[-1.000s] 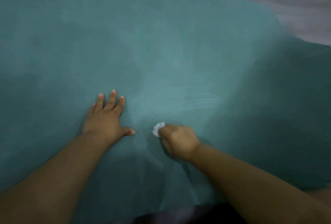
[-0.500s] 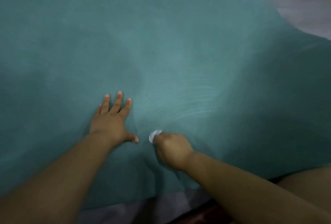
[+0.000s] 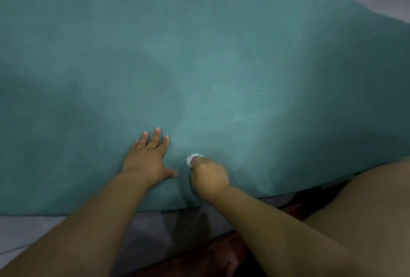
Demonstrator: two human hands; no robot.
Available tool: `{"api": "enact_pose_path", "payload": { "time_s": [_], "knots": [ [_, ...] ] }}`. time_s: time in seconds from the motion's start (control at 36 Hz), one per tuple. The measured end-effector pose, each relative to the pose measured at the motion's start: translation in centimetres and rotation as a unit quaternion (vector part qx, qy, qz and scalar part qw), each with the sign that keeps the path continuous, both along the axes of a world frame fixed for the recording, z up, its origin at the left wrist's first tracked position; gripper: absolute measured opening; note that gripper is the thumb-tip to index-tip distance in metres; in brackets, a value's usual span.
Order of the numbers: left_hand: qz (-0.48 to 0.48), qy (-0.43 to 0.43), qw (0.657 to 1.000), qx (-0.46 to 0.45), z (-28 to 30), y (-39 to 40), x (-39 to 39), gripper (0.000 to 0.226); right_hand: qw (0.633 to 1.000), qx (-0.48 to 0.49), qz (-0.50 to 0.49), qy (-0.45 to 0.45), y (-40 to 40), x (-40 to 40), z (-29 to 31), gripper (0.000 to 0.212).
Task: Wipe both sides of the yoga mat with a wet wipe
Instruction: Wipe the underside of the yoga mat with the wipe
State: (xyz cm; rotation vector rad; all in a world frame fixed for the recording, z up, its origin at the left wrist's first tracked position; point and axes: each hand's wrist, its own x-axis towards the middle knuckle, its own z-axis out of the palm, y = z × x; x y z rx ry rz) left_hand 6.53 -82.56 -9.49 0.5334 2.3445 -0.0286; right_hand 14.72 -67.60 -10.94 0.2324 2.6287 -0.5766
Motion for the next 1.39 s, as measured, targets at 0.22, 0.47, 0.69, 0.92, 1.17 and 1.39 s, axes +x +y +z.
{"api": "enact_pose_path", "payload": {
  "time_s": [0.22, 0.47, 0.69, 0.92, 1.17, 1.39],
  "knots": [
    [-0.019, -0.005, 1.000, -0.017, 0.3, -1.8, 2.4, 0.105, 0.984, 0.079, -0.152, -0.058, 10.2, 0.7, 1.0, 0.032],
    [-0.014, 0.011, 1.000, -0.013, 0.0, -2.0, 3.4, 0.101, 0.978, 0.087, -0.170, -0.090, 1.9, 2.9, 0.5, 0.044],
    [-0.020, 0.004, 1.000, -0.010, 0.1, -2.1, 3.2, 0.103, 0.989, 0.052, -0.090, -0.107, 3.7, 3.8, 1.4, 0.031],
    [-0.027, -0.006, 1.000, -0.009, 0.3, -2.3, 3.2, 0.104, 0.921, 0.147, -0.320, -0.167, 9.4, 4.0, 2.7, 0.030],
    [-0.080, -0.018, 0.996, -0.041, 1.5, -3.2, 3.9, 0.103, 0.976, 0.054, -0.121, -0.171, 1.2, 4.8, 1.4, 0.025],
    [-0.174, -0.002, 0.977, -0.120, 2.6, -3.9, 5.9, 0.088, 0.990, 0.049, -0.052, -0.121, 2.0, 5.1, 2.8, 0.025]
  ]
}}
